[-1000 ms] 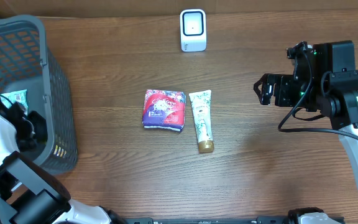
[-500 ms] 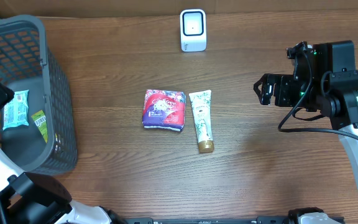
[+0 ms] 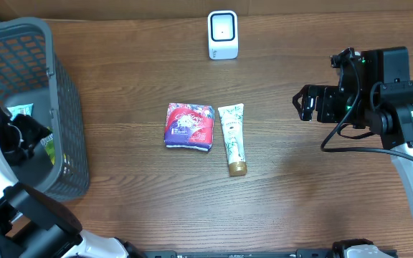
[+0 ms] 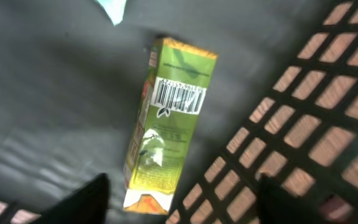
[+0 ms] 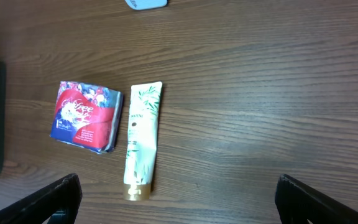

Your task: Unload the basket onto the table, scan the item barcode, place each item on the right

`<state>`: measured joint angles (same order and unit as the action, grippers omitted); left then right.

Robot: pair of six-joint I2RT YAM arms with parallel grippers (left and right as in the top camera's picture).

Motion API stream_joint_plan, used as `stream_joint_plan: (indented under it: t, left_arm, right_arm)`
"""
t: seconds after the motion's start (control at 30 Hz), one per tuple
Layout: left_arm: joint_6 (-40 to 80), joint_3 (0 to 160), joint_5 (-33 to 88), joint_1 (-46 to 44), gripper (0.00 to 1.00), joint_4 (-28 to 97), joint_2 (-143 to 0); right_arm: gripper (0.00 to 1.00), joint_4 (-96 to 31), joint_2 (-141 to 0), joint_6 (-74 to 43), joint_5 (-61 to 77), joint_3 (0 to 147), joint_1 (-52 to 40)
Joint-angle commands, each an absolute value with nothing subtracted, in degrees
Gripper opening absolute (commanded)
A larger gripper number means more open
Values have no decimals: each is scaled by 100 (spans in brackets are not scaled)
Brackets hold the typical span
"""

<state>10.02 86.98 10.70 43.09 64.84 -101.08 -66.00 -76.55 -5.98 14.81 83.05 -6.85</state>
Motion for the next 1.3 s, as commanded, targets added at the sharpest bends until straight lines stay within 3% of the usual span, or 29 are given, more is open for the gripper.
stream_joint_plan:
  t: [0.0, 0.03, 0.5, 0.57, 0.67, 1.03, 1.2, 1.27]
  left_arm:
    - [1074, 8423, 1096, 4265, 92, 6307, -10119]
    - [1070, 8346, 1094, 4265, 100, 6252, -10119]
    - [1050, 7120, 943, 4268, 100, 5140, -10125]
    - [1050, 7118, 943, 4268, 90, 5092, -10125]
    - [1050, 7094, 941, 4265, 68, 5037, -10125]
    - [1055, 6582, 856, 4268, 66, 4394, -10125]
    - [1076, 6528, 858, 4268, 32, 4311, -10125]
    - [1079, 6528, 858, 4268, 24, 4303, -10125]
  right_arm:
    - [100, -6567, -7653, -600, 1509, 8460, -711]
    - [100, -6567, -7653, -600, 1509, 8460, -711]
    - [100, -6567, -7653, -600, 1511, 8460, -711]
    - [100, -6567, -7653, -600, 1511, 8460, -711]
    - [100, -6567, -7653, -600, 1511, 8460, -711]
    - [100, -6567, -7653, -600, 1511, 8460, -711]
    - [100, -6567, -7653, -600, 1511, 8460, -711]
    - [100, -6567, -7653, -600, 1511, 8460, -711]
